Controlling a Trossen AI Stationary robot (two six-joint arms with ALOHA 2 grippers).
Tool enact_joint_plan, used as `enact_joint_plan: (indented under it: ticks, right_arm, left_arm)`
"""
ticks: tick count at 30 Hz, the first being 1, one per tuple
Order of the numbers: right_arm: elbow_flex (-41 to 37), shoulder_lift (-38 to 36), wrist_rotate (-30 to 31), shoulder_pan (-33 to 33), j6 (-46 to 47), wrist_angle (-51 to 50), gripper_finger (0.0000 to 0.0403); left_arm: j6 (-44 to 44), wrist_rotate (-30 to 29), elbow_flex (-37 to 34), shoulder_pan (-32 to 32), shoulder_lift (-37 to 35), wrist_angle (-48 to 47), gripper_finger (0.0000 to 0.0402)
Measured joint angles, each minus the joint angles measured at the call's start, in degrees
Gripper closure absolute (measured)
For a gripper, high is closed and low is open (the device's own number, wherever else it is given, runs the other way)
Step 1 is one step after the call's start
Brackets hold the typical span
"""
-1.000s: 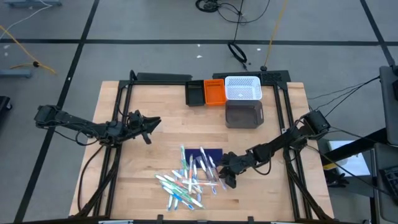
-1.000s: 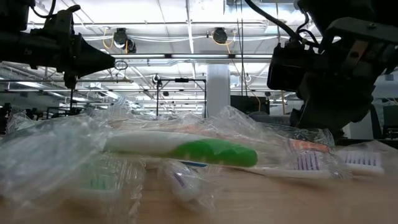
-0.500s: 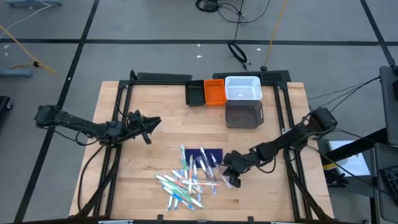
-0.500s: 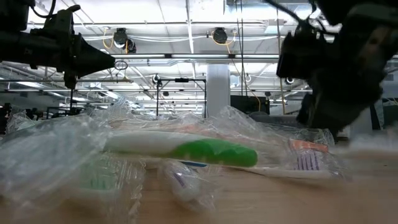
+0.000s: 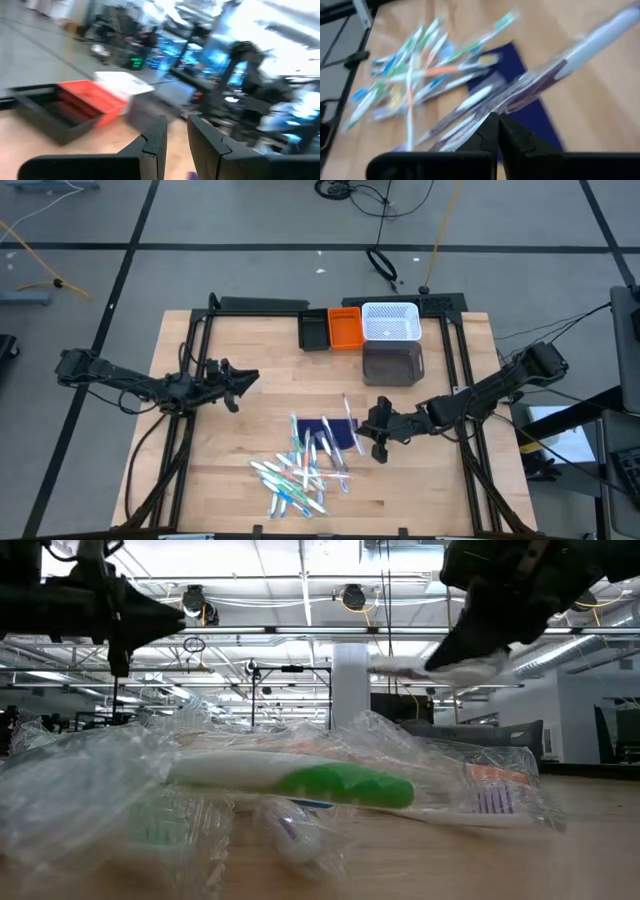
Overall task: Pick & Place Toothbrushes
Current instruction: Put the purple toothbrush into the white bin
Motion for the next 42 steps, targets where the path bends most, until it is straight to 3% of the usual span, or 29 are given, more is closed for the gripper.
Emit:
enact_joint_plan:
  ticks: [6, 14, 21, 28, 32, 38, 42]
  right_arm:
    - [-0.04, -0.23, 2.12, -3.85, -8.36, 8.52, 0.0403]
    - [-0.04, -0.20, 2.08, -8.63, -17.63, 18.64, 0.0403]
    - [-0.02, -0.23, 2.26, -9.95, -23.13, 22.27, 0.0403]
    - [0.02, -0.25, 2.99, -9.94, -27.93, 22.95, 0.0403]
    - [0.02, -2.24, 8.16, -9.25, -30.80, 22.58, 0.0403]
    - [0.02, -5.61, 8.21, -7.87, -33.07, 21.60, 0.0403]
    - [0.02, -5.84, 8.40, -7.79, -33.54, 22.08, 0.0403]
  left_arm:
    - [-1.67, 3.18, 3.53, 0.00, 4.19, 0.57, 0.0325]
    - [-1.68, 3.91, 15.12, 0.74, 23.02, 1.01, 0.0325]
    - [2.82, 12.49, 28.48, 3.64, 38.29, 2.69, 0.0325]
    - [5.21, 19.38, 40.82, 5.52, 48.36, -0.86, 0.0321]
    - [4.23, 19.70, 45.24, 6.59, 50.77, -6.21, 0.0288]
    - [2.24, 19.78, 47.71, 7.13, 51.54, -8.16, 0.0214]
    - [2.21, 19.37, 48.47, 7.00, 51.47, -7.34, 0.0185]
